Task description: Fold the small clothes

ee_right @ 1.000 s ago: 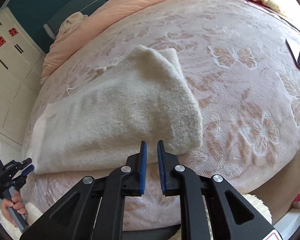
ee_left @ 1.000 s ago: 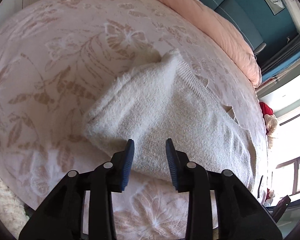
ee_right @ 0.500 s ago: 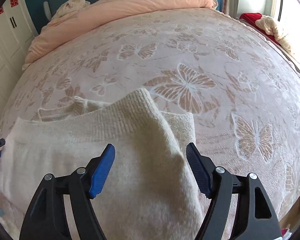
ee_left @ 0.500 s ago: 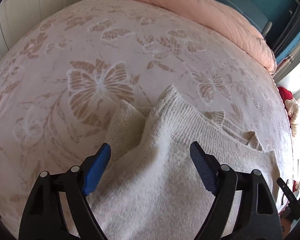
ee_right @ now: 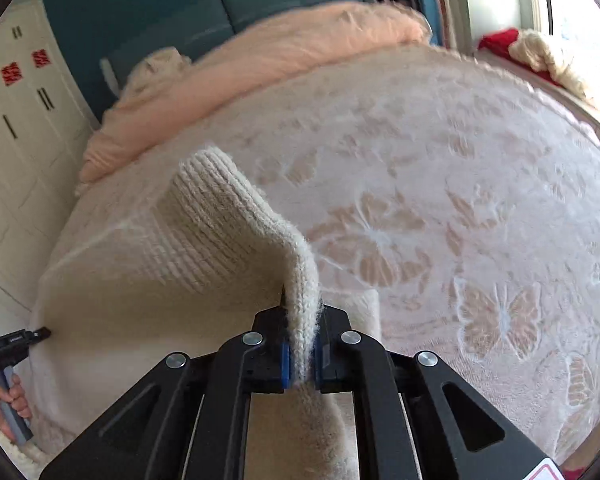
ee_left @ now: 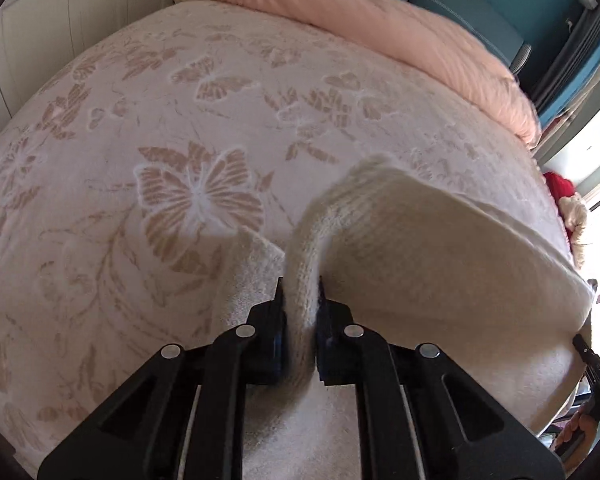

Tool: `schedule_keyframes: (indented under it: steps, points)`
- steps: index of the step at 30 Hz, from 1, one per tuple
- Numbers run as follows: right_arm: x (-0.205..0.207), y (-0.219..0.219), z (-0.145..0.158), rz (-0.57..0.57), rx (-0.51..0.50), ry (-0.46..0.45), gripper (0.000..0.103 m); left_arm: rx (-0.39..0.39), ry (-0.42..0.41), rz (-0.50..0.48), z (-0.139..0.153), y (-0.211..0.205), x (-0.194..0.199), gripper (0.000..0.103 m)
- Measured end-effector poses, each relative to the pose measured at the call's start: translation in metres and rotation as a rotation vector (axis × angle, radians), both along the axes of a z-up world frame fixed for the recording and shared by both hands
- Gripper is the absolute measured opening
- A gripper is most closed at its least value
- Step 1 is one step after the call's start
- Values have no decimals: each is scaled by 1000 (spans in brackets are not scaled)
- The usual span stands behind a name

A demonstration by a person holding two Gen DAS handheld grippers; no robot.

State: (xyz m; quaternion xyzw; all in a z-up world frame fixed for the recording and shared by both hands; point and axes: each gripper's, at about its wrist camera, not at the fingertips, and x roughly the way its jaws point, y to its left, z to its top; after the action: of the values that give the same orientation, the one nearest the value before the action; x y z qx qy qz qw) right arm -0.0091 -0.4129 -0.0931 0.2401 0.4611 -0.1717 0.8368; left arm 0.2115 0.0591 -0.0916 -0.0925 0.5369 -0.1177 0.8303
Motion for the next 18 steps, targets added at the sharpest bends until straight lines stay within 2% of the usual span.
schedule_keyframes:
  steps: [1,2,4,6,8,10,12,13,15,18]
  points:
    - [5,0,-24,9,8,86,7,34,48,-6,-18,-5,3,11]
    - [5,5,-34,23,-5,102,7,66,76,-9,-30,-9,2,11]
    - [0,16,-22,10,-32,63,11,82,48,9,-31,-10,-10,16]
    - [-8,25,-4,-9,-31,26,14,38,22,36,-18,-4,-27,17]
    - [-21,35,14,-16,-55,-11,18,7,4,50,-4,2,-48,26]
    - [-37,49,29,-10,-75,-41,34,-17,-38,60,9,11,-74,50]
    - [-55,70,41,17,-110,-63,47,-48,-59,75,15,21,-97,60]
    - [-64,80,45,28,-123,-62,50,-71,-55,79,15,27,-108,65]
    - [-83,100,47,50,-117,-67,54,-121,-30,112,10,40,-126,70]
    - [-112,124,39,54,-47,-66,59,-216,12,179,-5,60,-146,72]
